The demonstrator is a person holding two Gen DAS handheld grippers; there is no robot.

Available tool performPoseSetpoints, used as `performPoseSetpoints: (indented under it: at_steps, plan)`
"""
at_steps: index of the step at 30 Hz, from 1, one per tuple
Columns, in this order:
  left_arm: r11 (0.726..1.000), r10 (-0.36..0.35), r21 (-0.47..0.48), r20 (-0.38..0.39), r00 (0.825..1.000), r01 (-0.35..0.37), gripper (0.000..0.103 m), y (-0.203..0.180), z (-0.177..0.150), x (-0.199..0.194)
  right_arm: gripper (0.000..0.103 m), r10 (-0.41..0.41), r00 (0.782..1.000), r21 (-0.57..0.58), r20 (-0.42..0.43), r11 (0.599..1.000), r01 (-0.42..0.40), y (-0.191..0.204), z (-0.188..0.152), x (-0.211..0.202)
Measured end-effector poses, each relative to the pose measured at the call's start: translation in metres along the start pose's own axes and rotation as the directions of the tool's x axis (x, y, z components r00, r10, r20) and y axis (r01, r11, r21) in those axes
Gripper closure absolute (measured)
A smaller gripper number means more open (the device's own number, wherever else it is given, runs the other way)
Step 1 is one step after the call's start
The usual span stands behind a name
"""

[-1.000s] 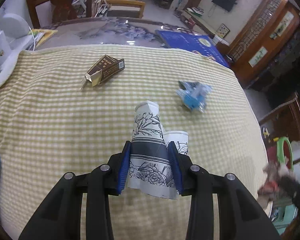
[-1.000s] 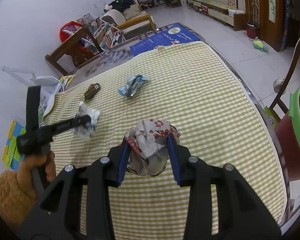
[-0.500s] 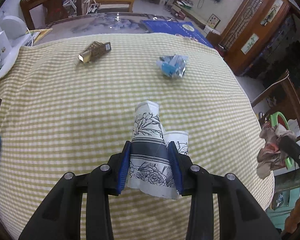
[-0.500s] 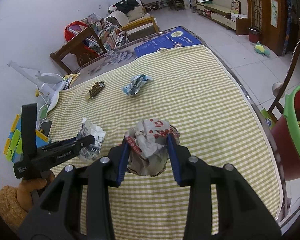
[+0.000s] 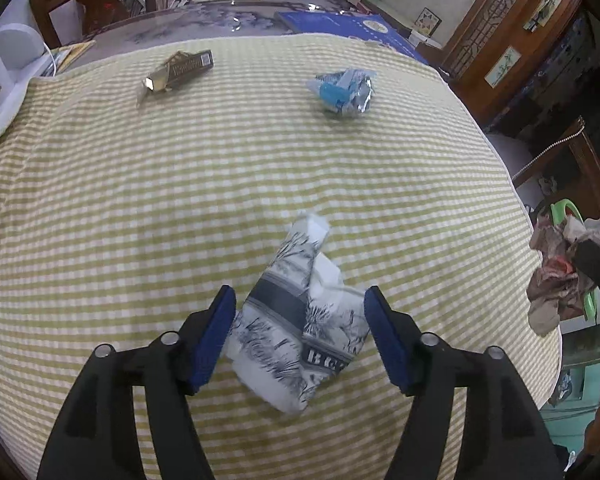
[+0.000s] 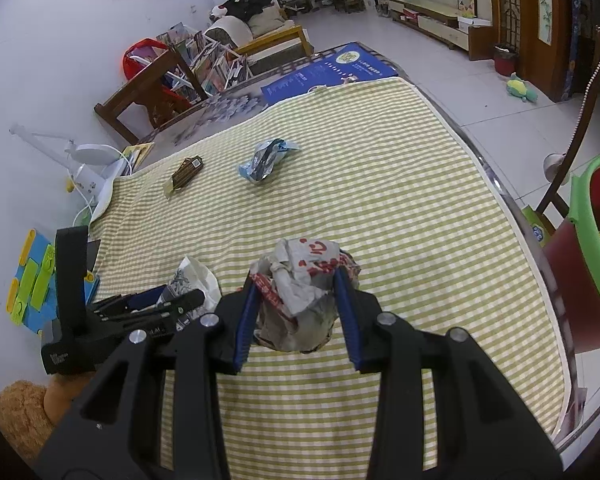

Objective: Collect trash
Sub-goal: 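Carry the paper cups and crumpled paper over the red bin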

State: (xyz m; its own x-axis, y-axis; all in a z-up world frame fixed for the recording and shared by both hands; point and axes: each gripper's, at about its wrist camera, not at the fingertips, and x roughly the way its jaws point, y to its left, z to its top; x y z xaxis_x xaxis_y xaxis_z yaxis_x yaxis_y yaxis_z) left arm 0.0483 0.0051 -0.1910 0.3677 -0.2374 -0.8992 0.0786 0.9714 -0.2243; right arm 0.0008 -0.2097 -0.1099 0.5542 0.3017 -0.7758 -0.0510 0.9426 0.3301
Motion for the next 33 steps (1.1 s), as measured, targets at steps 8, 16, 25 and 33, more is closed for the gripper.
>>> performPoseSetpoints:
  at_steps: [8, 16, 25, 33]
  plan:
    - [1.000, 0.005, 0.007, 0.005, 1.000, -0.005, 0.071, 0.006, -0.006, 0.000, 0.067, 0.009, 1.000, -0.018, -0.023, 1.000, -0.010, 0.006, 0.003, 0.009]
    - [0.999, 0.004, 0.046, 0.081, 0.997, -0.008, 0.072, -0.007, 0.007, -0.025, 0.067, 0.023, 0.999, -0.033, -0.023, 0.999, -0.024, 0.010, 0.009, 0.012]
    - [0.994, 0.008, 0.105, 0.200, 0.980, -0.029, 0.072, -0.038, 0.021, -0.067, 0.066, 0.040, 0.998, -0.043, 0.040, 0.998, -0.038, 0.010, 0.014, -0.012]
    - [0.991, 0.004, 0.127, 0.252, 0.968, -0.037, 0.072, -0.066, 0.029, -0.088, 0.066, 0.049, 0.994, -0.052, 0.094, 0.998, -0.044, -0.003, 0.017, -0.035]
